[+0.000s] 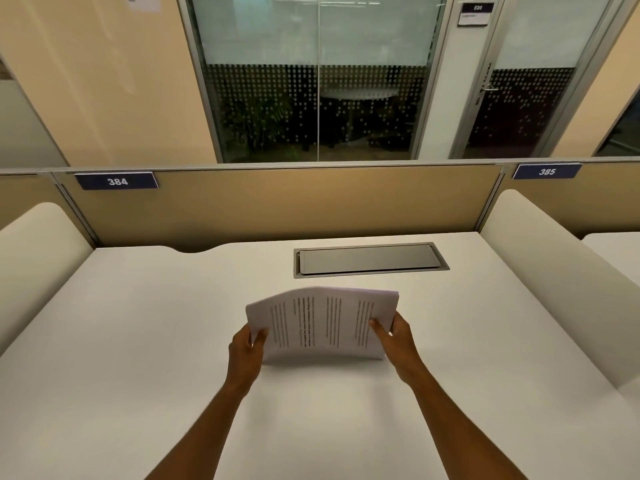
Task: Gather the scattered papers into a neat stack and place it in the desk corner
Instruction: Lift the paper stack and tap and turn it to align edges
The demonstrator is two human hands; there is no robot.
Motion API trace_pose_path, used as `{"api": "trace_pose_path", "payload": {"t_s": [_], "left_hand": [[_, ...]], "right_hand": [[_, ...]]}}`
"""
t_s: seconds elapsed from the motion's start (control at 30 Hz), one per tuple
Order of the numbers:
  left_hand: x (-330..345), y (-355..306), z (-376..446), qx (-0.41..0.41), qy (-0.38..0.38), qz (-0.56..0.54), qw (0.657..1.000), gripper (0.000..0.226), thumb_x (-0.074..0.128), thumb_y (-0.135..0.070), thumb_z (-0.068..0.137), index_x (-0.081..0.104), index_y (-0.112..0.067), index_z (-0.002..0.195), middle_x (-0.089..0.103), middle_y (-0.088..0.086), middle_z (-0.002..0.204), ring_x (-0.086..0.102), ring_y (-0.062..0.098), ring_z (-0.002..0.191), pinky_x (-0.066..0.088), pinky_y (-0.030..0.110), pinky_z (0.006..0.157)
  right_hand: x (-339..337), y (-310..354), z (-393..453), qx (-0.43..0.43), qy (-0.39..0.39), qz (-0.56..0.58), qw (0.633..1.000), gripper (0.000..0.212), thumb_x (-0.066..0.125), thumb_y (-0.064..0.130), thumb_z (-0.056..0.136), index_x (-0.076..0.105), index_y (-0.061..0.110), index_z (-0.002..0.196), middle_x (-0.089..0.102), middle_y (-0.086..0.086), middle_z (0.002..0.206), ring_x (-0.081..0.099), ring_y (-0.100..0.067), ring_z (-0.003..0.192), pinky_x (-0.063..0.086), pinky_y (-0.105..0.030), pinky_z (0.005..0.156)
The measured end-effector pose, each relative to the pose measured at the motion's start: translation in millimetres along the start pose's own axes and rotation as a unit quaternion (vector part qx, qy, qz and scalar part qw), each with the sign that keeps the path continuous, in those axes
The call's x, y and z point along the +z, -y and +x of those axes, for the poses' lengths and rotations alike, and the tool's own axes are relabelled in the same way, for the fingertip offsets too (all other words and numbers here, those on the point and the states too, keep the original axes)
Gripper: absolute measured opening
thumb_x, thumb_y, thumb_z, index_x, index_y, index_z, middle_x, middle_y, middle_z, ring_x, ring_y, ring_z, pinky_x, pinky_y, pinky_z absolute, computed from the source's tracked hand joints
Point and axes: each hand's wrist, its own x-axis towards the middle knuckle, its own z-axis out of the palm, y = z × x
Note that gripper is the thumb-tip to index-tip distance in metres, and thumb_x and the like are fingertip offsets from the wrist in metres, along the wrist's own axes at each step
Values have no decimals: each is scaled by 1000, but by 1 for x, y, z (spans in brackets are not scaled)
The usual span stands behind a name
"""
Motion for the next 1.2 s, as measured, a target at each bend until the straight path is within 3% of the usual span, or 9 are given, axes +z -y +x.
{"api": "trace_pose_path", "payload": {"t_s": [0.17,0.3,0.47,0.53,0.63,0.83,1.0,1.1,1.2], "left_hand": [[0,12,-7,-31,-4,-5,1000,20,50,-6,97,60,-13,113,67,10,108,63,30,105,53,40,90],[-1,6,2,-27,-15,3,1000,20,49,-5,97,60,-7,115,66,14,109,61,33,106,53,47,92],[-3,-1,8,-13,-28,-2,1000,16,50,-7,97,58,-16,107,66,8,103,62,28,99,51,31,82],[-4,5,5,-21,-25,5,999,17,50,-7,97,59,-14,110,66,9,105,63,30,101,51,33,83],[-4,15,-3,-39,-8,31,999,24,49,-7,98,58,-7,120,65,10,110,61,32,106,52,38,89],[-8,-2,2,5,6,103,995,28,43,-7,100,55,-3,124,65,14,111,62,32,100,55,37,80],[-22,-41,30,80,41,162,983,21,43,-14,100,59,-9,114,67,8,98,68,26,86,58,29,67],[-29,-72,52,92,40,174,980,17,46,-20,100,61,-12,101,67,3,89,68,19,80,56,23,63],[-32,-108,72,121,36,183,975,20,51,-25,97,61,-8,91,68,3,82,69,14,73,58,27,60]], "right_hand": [[4,-3,-1,18,-10,0,1000,34,56,14,96,50,19,129,64,-5,115,61,-23,108,55,-19,73],[7,5,4,8,-4,-5,1000,34,55,14,97,50,20,130,64,-3,114,63,-22,106,55,-24,77],[7,13,6,-11,-18,0,1000,32,57,15,96,51,26,125,65,3,108,63,-12,96,54,-13,69],[9,8,3,-3,-15,-1,1000,34,56,15,96,50,23,129,65,1,111,63,-16,100,55,-18,75],[10,-5,-5,26,-10,-8,1000,37,54,15,97,48,17,134,63,-5,119,61,-23,109,53,-36,91],[4,-2,1,20,1,-31,999,31,57,20,96,54,16,127,66,-6,117,64,-26,106,58,-41,88],[-12,21,14,-1,23,-36,999,23,71,19,87,62,22,108,72,-1,106,70,-14,93,58,-20,65],[-21,31,23,-7,17,-41,999,28,76,13,81,65,17,107,73,-2,99,69,-16,91,56,-20,67],[-28,37,31,-29,26,-103,994,22,76,13,81,66,6,99,71,-7,92,66,-20,84,54,-22,68]]}}
